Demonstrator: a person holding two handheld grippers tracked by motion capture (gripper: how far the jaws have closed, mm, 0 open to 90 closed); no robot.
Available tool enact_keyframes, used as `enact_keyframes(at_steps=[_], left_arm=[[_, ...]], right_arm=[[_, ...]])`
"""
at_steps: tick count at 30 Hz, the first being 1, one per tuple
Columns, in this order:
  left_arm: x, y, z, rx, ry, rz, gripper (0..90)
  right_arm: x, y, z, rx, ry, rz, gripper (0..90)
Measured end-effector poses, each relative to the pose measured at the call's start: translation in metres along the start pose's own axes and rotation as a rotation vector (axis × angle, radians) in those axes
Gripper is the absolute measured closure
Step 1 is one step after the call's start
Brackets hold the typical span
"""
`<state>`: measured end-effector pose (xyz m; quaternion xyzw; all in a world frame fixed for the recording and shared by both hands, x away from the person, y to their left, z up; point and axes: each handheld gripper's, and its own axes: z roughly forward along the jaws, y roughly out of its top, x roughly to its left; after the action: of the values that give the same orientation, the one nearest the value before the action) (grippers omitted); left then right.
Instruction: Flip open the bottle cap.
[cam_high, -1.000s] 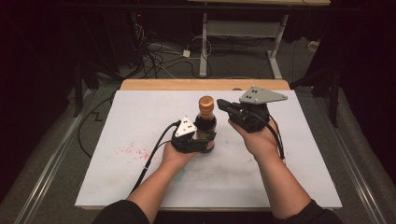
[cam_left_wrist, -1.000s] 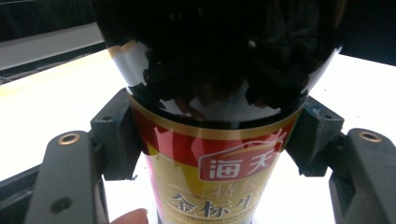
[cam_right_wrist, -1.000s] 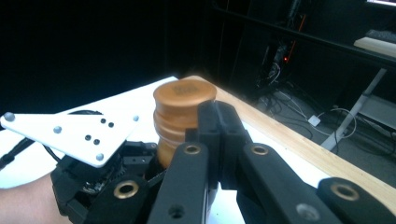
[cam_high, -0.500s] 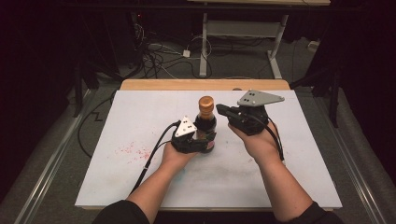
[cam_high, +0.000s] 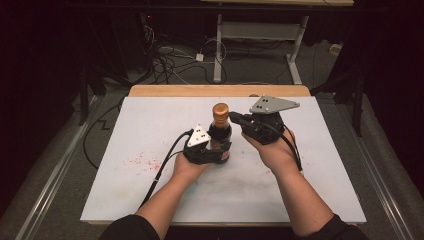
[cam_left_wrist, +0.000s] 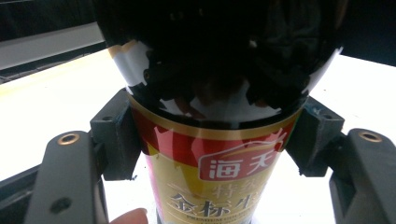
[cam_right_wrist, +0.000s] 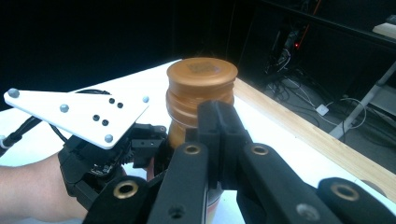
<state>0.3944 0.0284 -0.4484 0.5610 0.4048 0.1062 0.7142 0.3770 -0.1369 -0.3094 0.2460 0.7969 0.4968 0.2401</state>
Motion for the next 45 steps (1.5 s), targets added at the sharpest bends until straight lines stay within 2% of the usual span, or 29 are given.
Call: enact_keyframes(at_steps=[1,2,3,4,18,25,26,28,36,37,45], left_arm=[[0.000,0.000,0.000,-0.001,0.001,-0.001,29.0],[-0.007,0.000,0.006,-0.084,0.005,-0.103,29.0],[-0.007,0.000,0.007,-0.094,0.000,-0.113,29.0],[0.000,0.000,0.000,-0.001,0.000,-0.002,29.0],[0.000,0.000,0.000,-0.002,0.002,-0.002,29.0],[0.000,0.000,0.000,-0.005,0.004,-0.005,28.9],[-0.007,0.000,0.006,-0.083,0.009,-0.101,29.0],[-0.008,0.000,0.006,-0.100,0.002,-0.116,29.0],[-0.007,0.000,0.006,-0.089,0.008,-0.108,29.0],[0.000,0.000,0.000,-0.003,0.008,-0.006,29.0],[0.000,0.000,0.000,-0.005,0.008,-0.006,29.0]], right_arm=[[0.000,0.000,0.000,0.002,-0.001,0.000,90.0],[0.000,0.000,0.000,0.004,-0.001,0.000,90.0],[0.000,0.000,0.001,0.005,0.002,-0.004,90.0],[0.000,0.000,0.001,0.007,0.001,-0.005,90.0],[0.000,0.004,0.003,0.032,-0.004,-0.019,90.0],[0.000,0.007,0.003,0.051,0.001,-0.021,90.0],[0.000,0.007,0.003,0.053,0.000,-0.023,90.0],[0.000,0.008,0.003,0.057,0.000,-0.024,90.0],[0.001,0.010,0.004,0.056,-0.005,-0.022,90.0],[0.001,0.010,0.004,0.057,-0.006,-0.022,90.0],[0.002,0.012,0.004,0.051,-0.013,-0.028,90.0]])
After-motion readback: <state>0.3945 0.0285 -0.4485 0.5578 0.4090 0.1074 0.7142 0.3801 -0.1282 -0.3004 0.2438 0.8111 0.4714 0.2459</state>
